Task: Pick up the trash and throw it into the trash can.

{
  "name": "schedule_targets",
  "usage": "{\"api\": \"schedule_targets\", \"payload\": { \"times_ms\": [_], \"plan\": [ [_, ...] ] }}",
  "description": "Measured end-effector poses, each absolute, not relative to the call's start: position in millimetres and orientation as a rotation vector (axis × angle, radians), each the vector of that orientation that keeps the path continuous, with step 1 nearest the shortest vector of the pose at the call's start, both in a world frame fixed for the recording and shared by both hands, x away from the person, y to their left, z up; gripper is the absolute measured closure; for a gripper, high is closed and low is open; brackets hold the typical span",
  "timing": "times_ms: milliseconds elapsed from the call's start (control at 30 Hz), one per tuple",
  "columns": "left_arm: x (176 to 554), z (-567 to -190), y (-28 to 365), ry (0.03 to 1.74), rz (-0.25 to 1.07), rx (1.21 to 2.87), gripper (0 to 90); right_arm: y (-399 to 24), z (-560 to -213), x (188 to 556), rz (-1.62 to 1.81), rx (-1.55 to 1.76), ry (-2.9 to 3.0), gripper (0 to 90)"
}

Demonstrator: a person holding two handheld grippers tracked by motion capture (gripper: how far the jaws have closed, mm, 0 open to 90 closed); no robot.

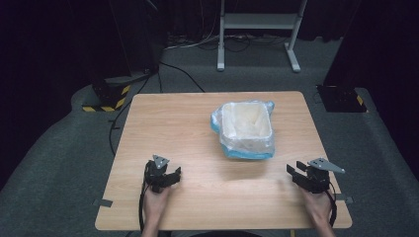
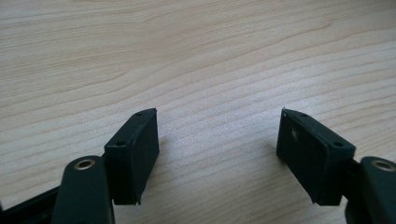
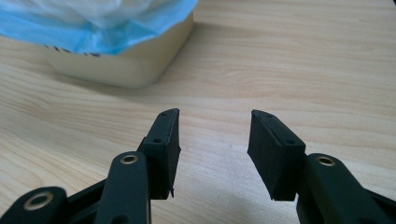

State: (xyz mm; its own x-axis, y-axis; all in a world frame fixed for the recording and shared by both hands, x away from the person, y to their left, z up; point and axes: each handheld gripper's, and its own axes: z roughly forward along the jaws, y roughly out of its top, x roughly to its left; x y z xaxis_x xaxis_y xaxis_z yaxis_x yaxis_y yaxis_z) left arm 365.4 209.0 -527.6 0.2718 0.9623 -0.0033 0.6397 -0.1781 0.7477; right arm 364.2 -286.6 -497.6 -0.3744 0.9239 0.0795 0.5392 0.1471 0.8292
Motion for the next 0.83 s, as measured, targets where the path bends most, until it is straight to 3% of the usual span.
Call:
{"api": "schedule_targets", "payload": {
  "times_ms": [833],
  "plan": [
    [365,-528,209,1.443,0.645,1.904,29.2,-277,-523,377,0.930,1.403,2.049,48.1]
  ]
}}
